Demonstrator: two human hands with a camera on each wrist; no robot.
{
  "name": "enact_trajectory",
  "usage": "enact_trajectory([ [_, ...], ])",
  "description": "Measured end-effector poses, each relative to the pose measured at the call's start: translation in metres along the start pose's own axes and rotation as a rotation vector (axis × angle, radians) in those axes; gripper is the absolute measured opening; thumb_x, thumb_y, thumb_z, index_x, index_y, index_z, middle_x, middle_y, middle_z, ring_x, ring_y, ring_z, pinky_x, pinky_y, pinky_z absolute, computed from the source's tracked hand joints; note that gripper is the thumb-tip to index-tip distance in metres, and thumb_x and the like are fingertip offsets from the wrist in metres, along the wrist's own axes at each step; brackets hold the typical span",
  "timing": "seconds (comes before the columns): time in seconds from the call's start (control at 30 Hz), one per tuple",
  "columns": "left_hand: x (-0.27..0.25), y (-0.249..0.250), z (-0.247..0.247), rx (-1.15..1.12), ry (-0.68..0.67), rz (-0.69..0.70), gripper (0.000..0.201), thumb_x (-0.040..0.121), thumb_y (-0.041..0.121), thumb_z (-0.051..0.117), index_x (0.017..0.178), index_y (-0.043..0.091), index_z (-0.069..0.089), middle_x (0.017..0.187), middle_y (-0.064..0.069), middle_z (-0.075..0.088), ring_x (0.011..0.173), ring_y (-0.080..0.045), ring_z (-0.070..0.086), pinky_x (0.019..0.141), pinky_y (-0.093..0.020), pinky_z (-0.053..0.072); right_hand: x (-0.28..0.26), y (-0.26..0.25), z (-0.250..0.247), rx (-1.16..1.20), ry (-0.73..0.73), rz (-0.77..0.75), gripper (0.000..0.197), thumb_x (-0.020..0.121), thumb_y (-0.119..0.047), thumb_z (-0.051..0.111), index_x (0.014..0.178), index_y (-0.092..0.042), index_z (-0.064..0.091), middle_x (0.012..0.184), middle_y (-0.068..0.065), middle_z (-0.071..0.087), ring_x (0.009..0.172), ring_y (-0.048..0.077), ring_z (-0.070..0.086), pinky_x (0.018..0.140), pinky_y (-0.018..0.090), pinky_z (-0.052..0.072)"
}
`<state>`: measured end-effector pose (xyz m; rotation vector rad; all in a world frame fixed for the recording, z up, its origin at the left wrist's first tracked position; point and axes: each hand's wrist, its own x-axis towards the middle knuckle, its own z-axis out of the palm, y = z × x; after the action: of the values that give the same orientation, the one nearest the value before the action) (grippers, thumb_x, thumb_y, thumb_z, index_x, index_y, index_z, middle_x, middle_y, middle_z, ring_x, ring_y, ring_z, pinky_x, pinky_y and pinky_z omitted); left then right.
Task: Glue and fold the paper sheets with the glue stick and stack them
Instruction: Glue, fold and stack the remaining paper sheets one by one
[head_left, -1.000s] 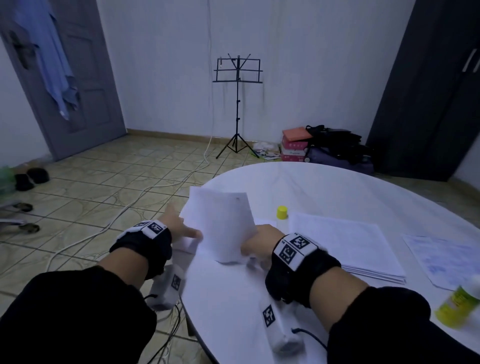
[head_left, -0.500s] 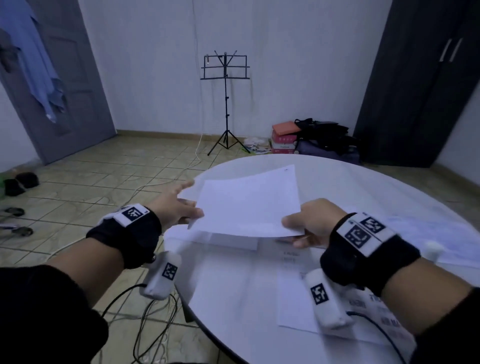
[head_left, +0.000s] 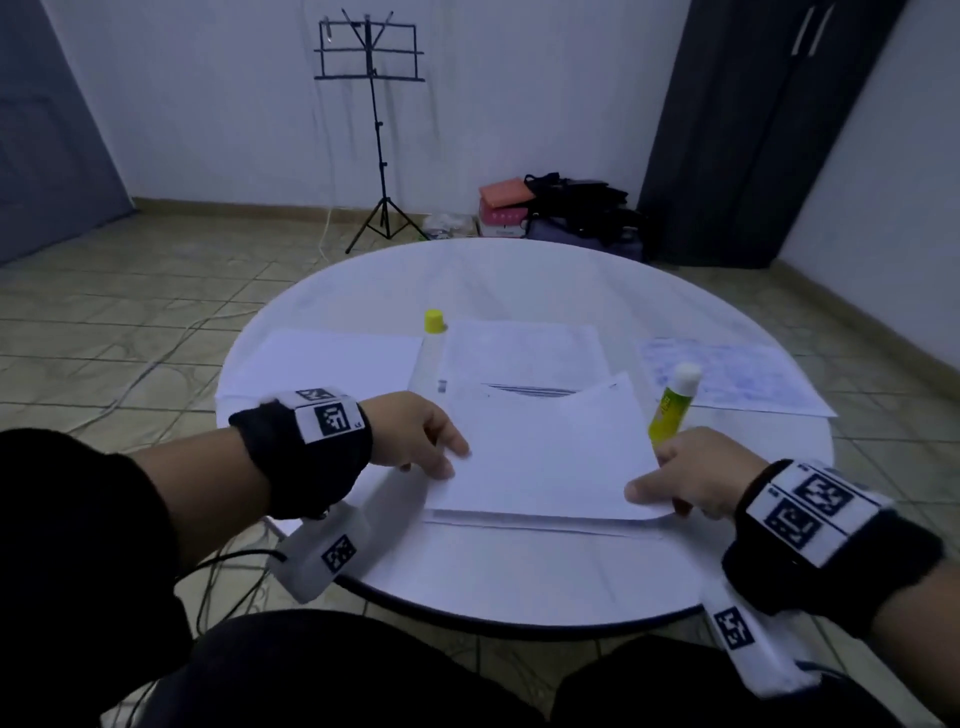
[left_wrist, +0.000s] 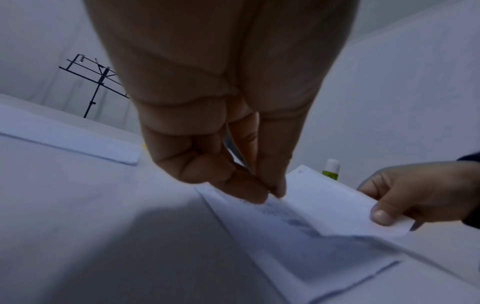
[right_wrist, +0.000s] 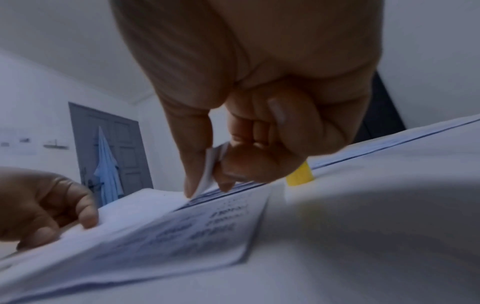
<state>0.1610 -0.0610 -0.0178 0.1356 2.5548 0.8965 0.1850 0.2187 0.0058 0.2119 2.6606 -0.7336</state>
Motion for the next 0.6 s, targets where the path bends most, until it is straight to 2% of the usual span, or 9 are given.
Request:
enact_trajectory([
  [0.07, 0.003, 0.001, 0.006, 0.062, -0.014, -0.012, 0.022, 0.080, 0.016, 0.076, 0.100, 0.026, 0.070, 0.068, 0.009, 0.054, 0.047, 0.000, 0.047, 0.051, -0.007, 0.039, 0.000, 0.002, 0.001, -0.019, -0.005, 0.004, 0.037, 0.078, -0.015, 0.074, 0.055, -0.009, 0.046, 0.050, 0.002, 0.047, 0.034, 0.008, 0.036, 0.033, 0.015, 0.024],
  [0.17, 0.008, 0.002, 0.012, 0.156, -0.017, -0.021, 0.024, 0.081, 0.020, 0.075, 0.103, 0.027, 0.070, 0.063, 0.012, 0.053, 0.043, 0.005, 0.046, 0.051, -0.007, 0.037, 0.001, 0.003, 0.002, -0.074, -0.020, -0.001, 0.038, 0.079, -0.018, 0.074, 0.056, -0.011, 0.045, 0.054, 0.002, 0.048, 0.042, 0.011, 0.039, 0.031, 0.014, 0.025],
  [0.27, 0.010, 0.002, 0.012, 0.194, -0.027, -0.019, 0.023, 0.082, 0.020, 0.073, 0.104, 0.027, 0.069, 0.062, 0.013, 0.051, 0.039, 0.008, 0.044, 0.049, -0.006, 0.034, 0.004, 0.002, 0.005, -0.110, -0.044, -0.010, 0.039, 0.078, -0.019, 0.076, 0.057, -0.011, 0.043, 0.056, 0.002, 0.049, 0.047, 0.012, 0.041, 0.037, 0.018, 0.028],
  [0.33, 0.010, 0.002, 0.010, 0.185, -0.039, -0.016, 0.023, 0.083, 0.019, 0.073, 0.103, 0.028, 0.068, 0.061, 0.013, 0.051, 0.040, 0.008, 0.044, 0.050, -0.006, 0.035, 0.006, 0.002, 0.008, -0.110, -0.049, -0.009, 0.041, 0.078, -0.018, 0.076, 0.057, -0.010, 0.041, 0.053, 0.002, 0.048, 0.046, 0.013, 0.040, 0.038, 0.019, 0.026],
  [0.47, 0.010, -0.005, 0.008, 0.123, -0.042, -0.016, 0.022, 0.083, 0.018, 0.072, 0.102, 0.028, 0.070, 0.052, 0.018, 0.051, 0.045, 0.006, 0.045, 0.059, -0.011, 0.038, 0.008, 0.002, 0.009, -0.080, -0.048, -0.015, 0.044, 0.077, -0.015, 0.077, 0.055, -0.010, 0.039, 0.031, -0.005, 0.044, 0.037, 0.011, 0.037, 0.028, 0.013, 0.024],
  [0.6, 0.010, -0.008, 0.007, 0.069, -0.050, -0.016, 0.022, 0.084, 0.015, 0.070, 0.103, 0.026, 0.071, 0.063, 0.012, 0.052, 0.058, -0.004, 0.048, 0.068, -0.015, 0.040, 0.011, 0.002, 0.011, -0.071, -0.079, -0.018, 0.037, 0.077, -0.014, 0.077, 0.057, -0.010, 0.046, 0.028, -0.007, 0.045, 0.034, 0.008, 0.039, 0.028, 0.012, 0.024],
])
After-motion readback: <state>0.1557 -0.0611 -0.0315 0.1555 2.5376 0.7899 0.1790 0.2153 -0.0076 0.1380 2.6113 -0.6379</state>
